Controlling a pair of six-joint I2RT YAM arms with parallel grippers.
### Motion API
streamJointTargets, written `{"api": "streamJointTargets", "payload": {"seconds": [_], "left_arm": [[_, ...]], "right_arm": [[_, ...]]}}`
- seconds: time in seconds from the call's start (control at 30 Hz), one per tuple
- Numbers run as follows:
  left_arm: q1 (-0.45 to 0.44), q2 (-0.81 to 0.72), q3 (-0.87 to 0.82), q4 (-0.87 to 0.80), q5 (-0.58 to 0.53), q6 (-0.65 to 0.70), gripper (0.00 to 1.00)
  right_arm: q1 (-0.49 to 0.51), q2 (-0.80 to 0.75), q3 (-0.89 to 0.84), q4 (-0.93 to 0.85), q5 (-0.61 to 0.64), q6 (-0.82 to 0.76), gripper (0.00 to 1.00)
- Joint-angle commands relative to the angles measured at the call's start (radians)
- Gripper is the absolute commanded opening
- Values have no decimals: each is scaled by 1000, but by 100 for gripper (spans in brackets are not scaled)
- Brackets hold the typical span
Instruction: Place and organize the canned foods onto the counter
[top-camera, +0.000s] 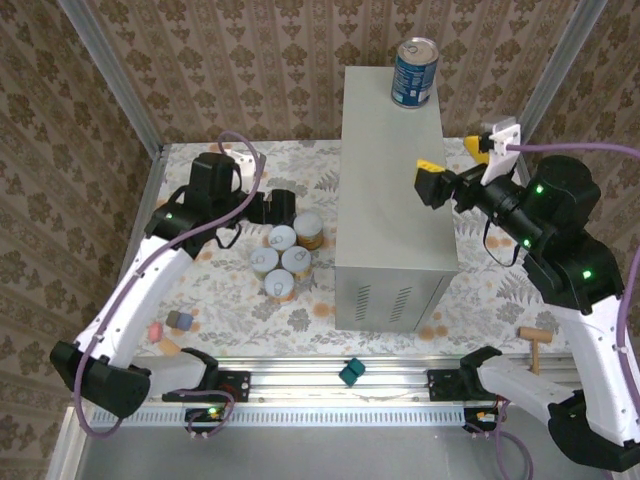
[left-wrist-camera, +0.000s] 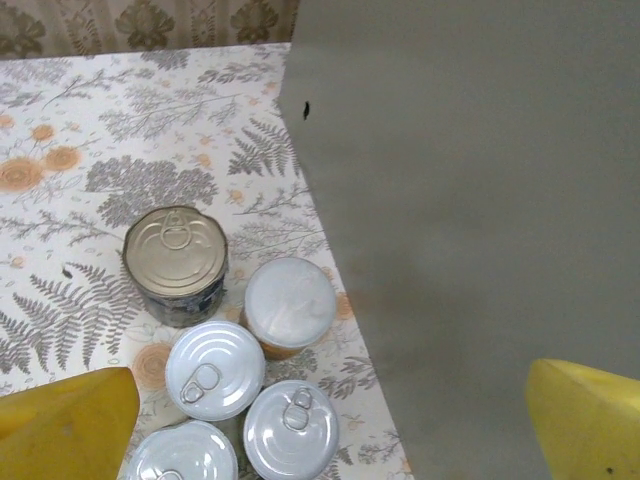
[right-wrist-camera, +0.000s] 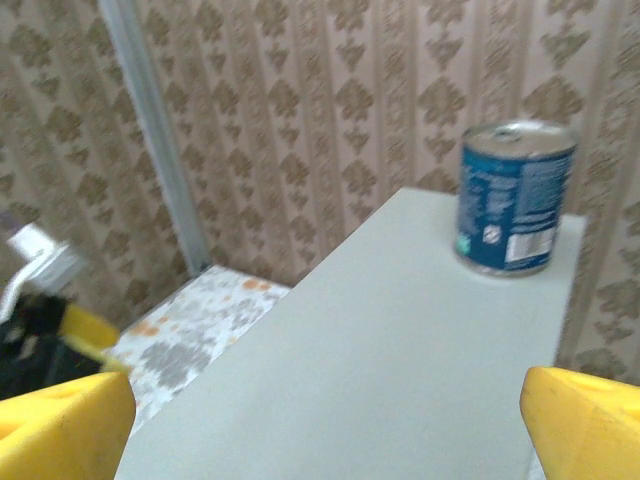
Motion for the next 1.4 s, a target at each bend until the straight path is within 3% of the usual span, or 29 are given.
{"api": "streamJointTargets", "payload": {"seconds": [0.0,0.7,1.37], "left_arm": [[19,26,-30,30,-22,-25,100],[69,288,-85,133,-71,-11,100],[74,572,94,146,-175,43,99]], "right_arm": [[42,2,33,-154,-68,30,100],[322,18,77,-326,-71,-33,100],[481,115,136,-376,11,-39,100]]}}
